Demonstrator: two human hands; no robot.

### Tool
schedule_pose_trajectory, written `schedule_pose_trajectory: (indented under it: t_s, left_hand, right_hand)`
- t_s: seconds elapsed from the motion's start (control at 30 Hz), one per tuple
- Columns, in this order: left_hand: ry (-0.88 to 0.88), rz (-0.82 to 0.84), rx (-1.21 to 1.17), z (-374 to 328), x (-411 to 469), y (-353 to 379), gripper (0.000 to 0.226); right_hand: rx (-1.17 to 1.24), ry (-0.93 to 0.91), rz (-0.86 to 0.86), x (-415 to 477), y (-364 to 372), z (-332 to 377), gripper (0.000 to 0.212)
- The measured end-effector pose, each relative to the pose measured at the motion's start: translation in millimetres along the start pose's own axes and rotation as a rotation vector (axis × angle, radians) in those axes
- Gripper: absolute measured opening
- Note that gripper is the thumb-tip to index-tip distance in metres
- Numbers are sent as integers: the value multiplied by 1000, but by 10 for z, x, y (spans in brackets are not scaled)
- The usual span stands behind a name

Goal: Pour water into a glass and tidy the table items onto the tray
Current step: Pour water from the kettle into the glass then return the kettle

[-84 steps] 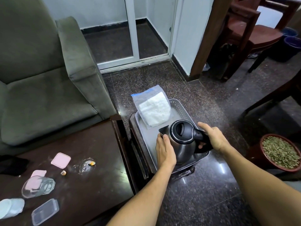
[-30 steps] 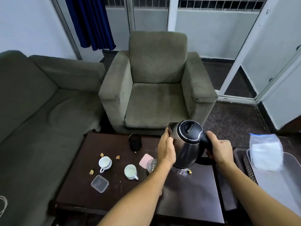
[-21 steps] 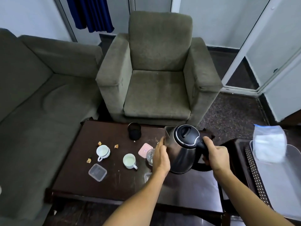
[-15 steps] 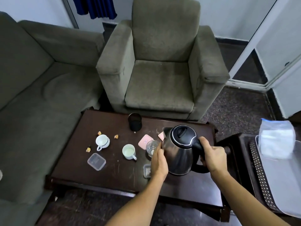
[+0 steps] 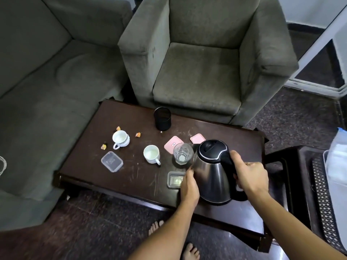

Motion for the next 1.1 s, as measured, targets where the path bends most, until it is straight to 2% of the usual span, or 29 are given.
schedule_pose_trajectory:
  t_s: [0.3,0.57,1.1]
  left_hand:
    - [-82,16,-138,255,208,17,56]
    - [-131,56,-122,363,256,-5,56]
    - [-166,139,-112,460,262,43,25]
  right_hand:
    - [-127,-37,27,115,168,137,86]
    - [-208,-31,34,108,212,267,83]
    - [-364,-33,-3,105,253,455,72]
Point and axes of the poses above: each hand's wrist, its own x-axis towards the middle knuckle, its own y-axis out of the palm, z = x × y, the point moved 6 cm from there along x, towards the middle knuckle, and after that the axes turned 1 degree about -z, right-handed, at the moved point
